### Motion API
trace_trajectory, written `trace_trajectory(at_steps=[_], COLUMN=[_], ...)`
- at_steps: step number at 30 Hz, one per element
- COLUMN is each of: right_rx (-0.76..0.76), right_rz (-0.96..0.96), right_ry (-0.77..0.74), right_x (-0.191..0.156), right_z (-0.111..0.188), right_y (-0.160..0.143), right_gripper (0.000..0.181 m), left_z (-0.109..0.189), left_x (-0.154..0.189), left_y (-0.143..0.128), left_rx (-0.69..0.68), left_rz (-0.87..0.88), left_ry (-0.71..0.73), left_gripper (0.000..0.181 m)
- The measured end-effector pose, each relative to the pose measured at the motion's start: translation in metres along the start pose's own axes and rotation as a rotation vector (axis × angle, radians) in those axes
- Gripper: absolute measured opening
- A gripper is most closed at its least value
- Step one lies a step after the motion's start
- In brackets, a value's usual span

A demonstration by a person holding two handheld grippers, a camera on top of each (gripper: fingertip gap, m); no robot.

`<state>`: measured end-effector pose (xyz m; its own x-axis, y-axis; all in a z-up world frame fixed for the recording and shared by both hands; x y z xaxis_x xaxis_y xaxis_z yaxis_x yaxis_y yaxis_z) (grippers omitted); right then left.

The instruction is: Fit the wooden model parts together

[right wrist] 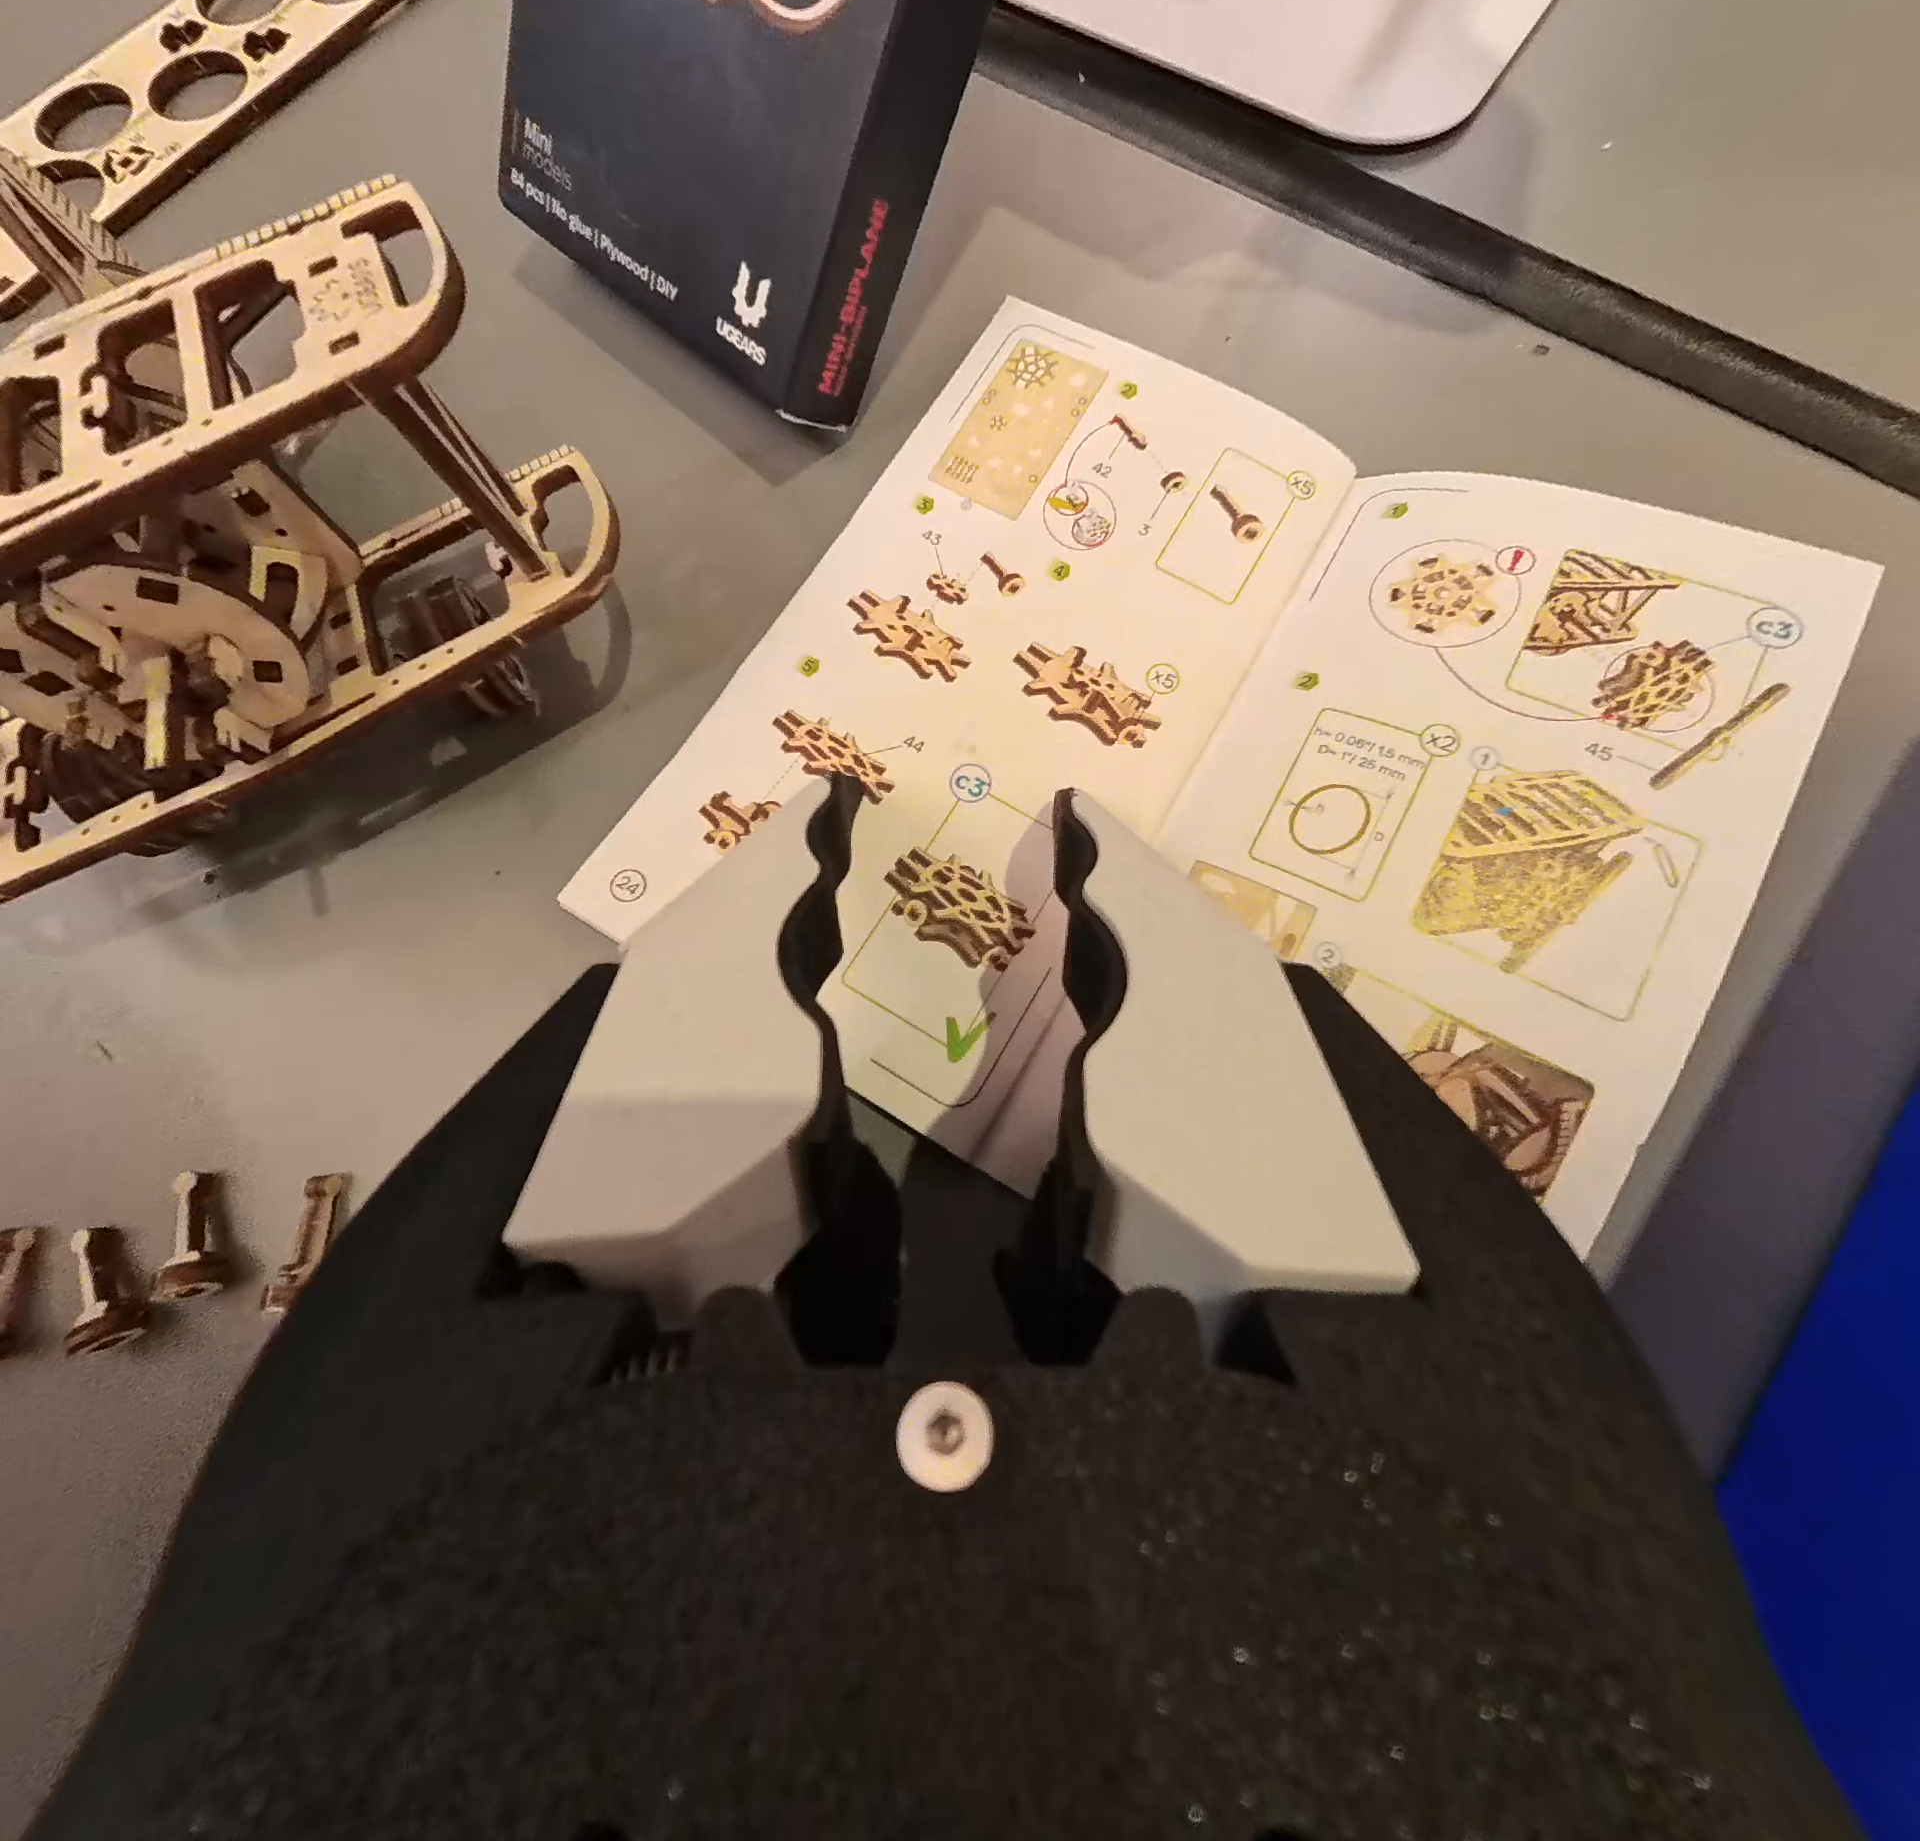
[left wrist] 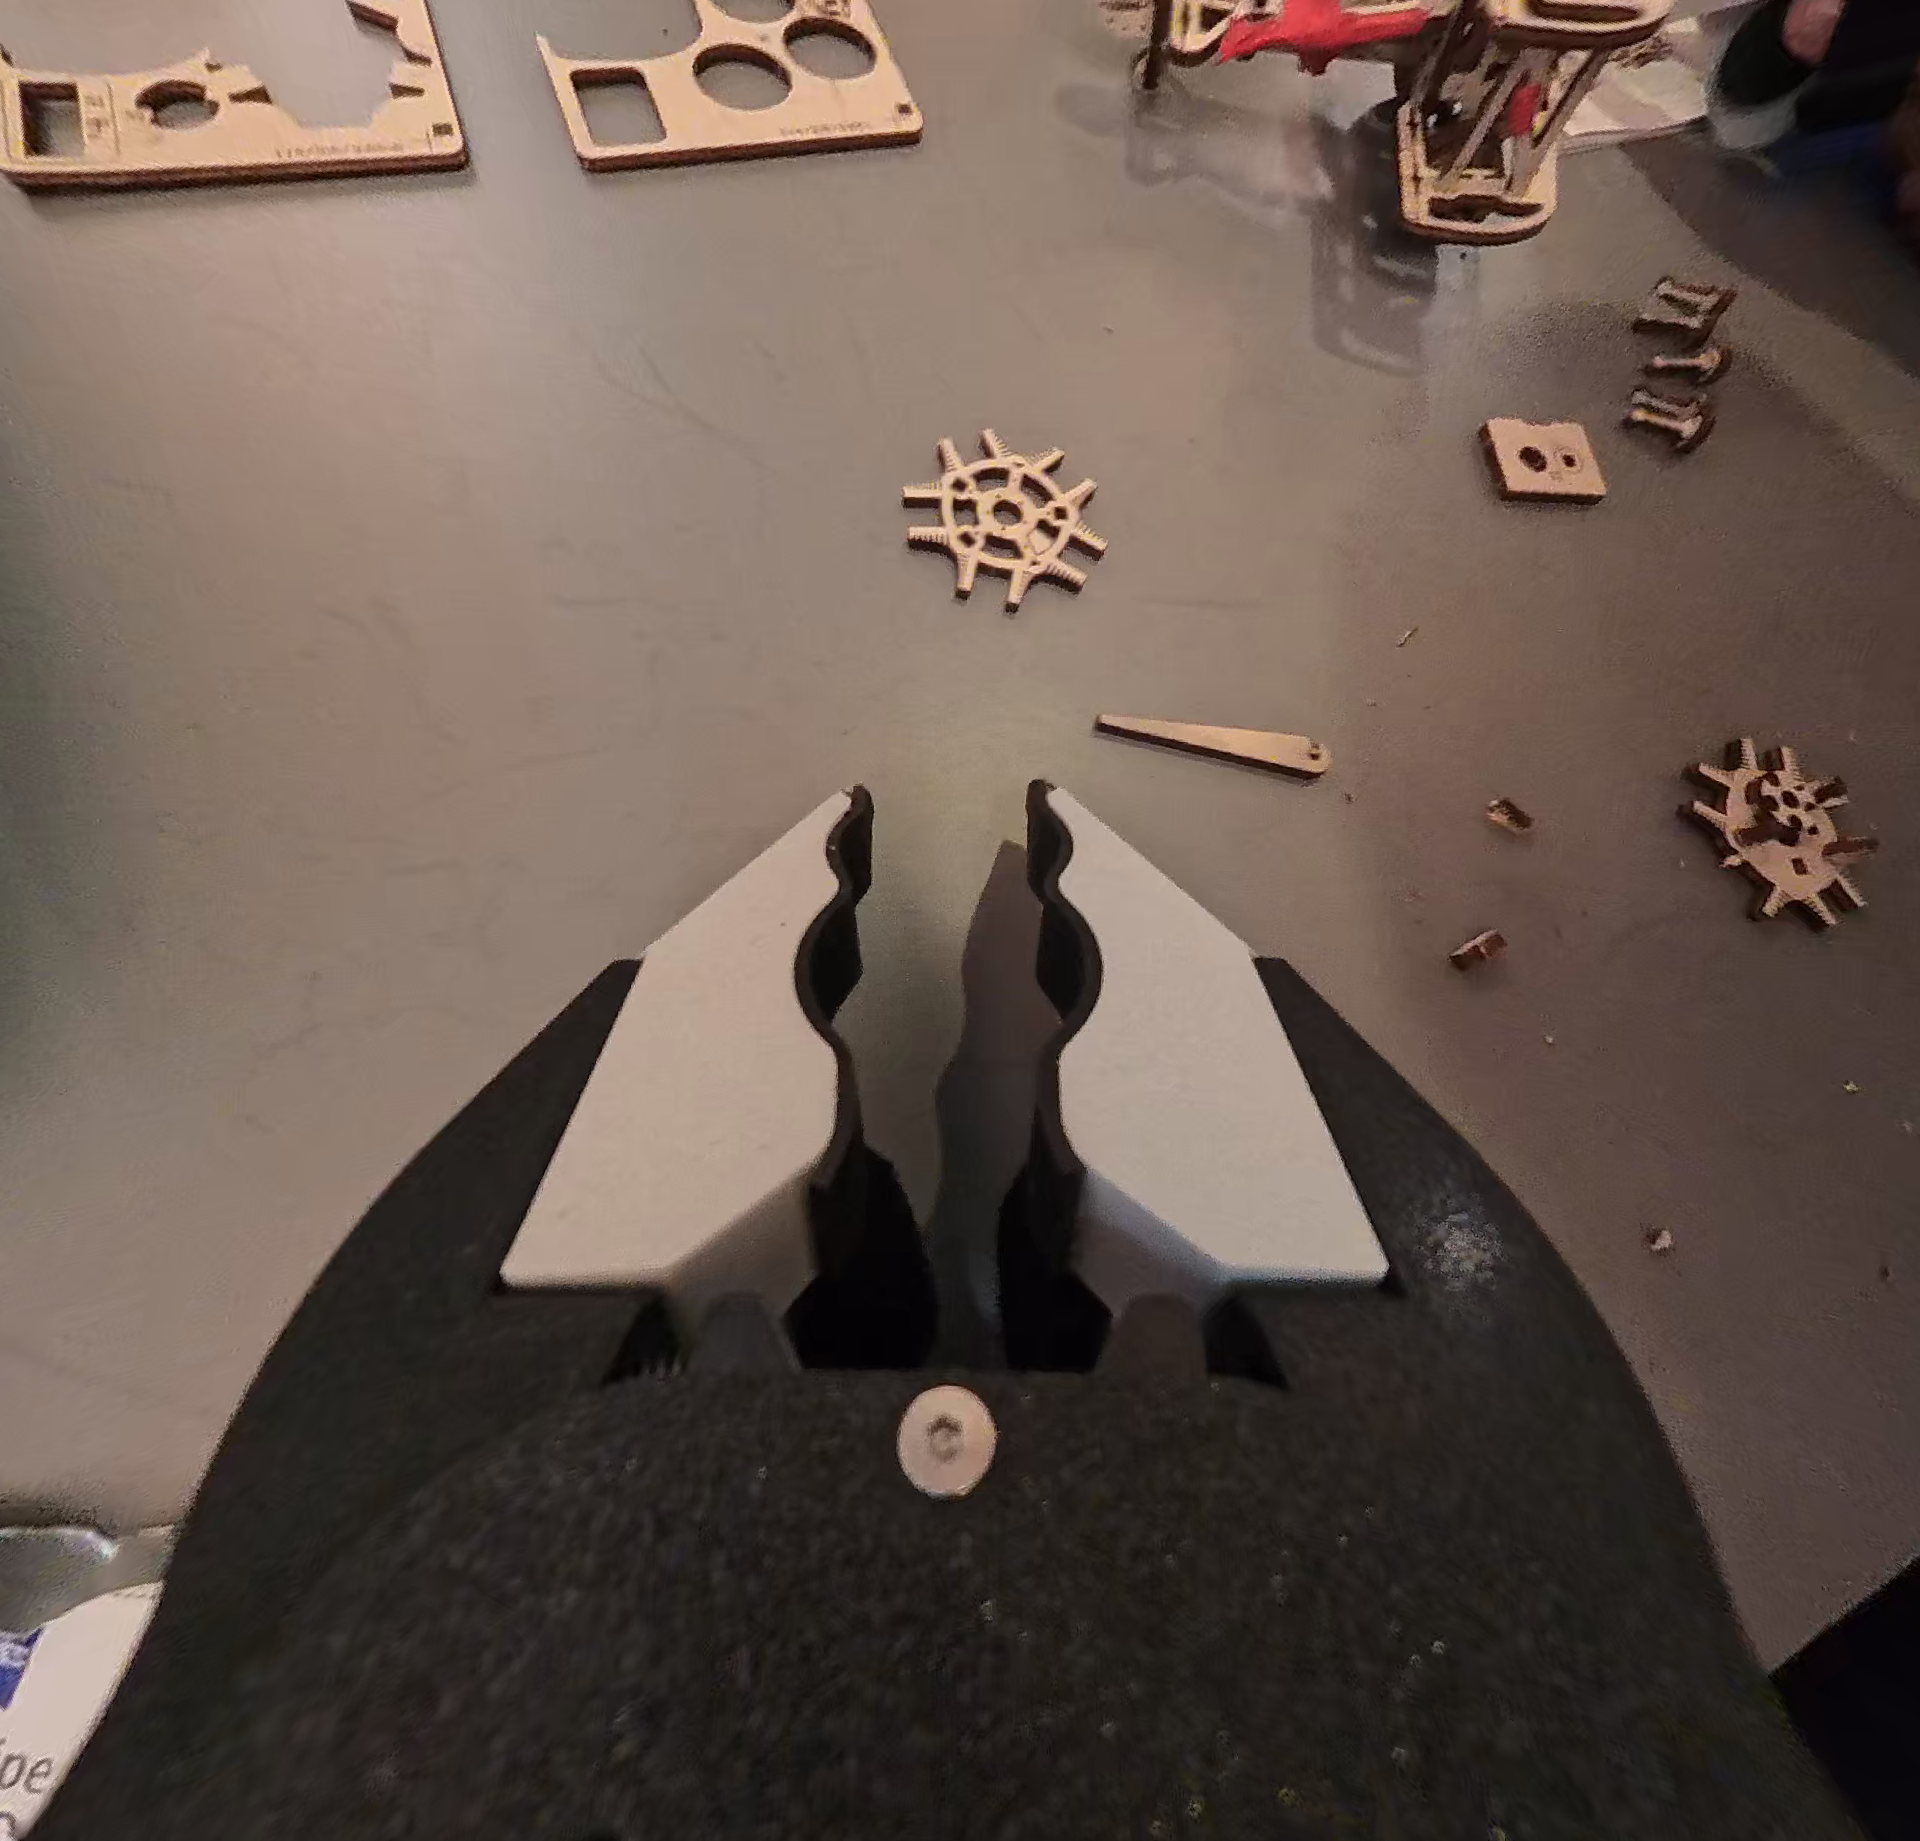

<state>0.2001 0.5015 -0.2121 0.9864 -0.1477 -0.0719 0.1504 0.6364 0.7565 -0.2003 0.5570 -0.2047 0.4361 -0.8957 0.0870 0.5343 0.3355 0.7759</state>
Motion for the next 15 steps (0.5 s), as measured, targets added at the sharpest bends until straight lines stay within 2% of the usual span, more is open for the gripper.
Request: trace_trajectory(at_steps=[5, 15], right_rx=[0.0, 0.0], right_rz=[0.0, -0.001], right_ry=[0.0, 0.001], right_x=[0.0, -0.0002], right_z=[0.0, 0.0001], right_y=[0.0, -0.0001], right_gripper=[0.038, 0.038], left_z=[-0.0042, -0.0057], left_x=[-0.0016, -0.004], left_y=[-0.0036, -0.004], left_rx=[-0.04, -0.049], left_rz=[0.0, -0.016], left_ry=[0.018, 0.058], left_gripper=[0.016, 0.008])
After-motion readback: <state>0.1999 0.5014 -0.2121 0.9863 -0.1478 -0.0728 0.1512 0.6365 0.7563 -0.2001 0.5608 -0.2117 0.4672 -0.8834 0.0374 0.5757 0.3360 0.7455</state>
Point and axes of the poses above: each gripper's, where its closed fingertips meet, z back along the fingers, y out of its top, x = y × z across the jaws, the point moved 3 cm from there along z, back along the fingers, and after that the axes turned 4 degrees about -z, right-handed, at the moved point
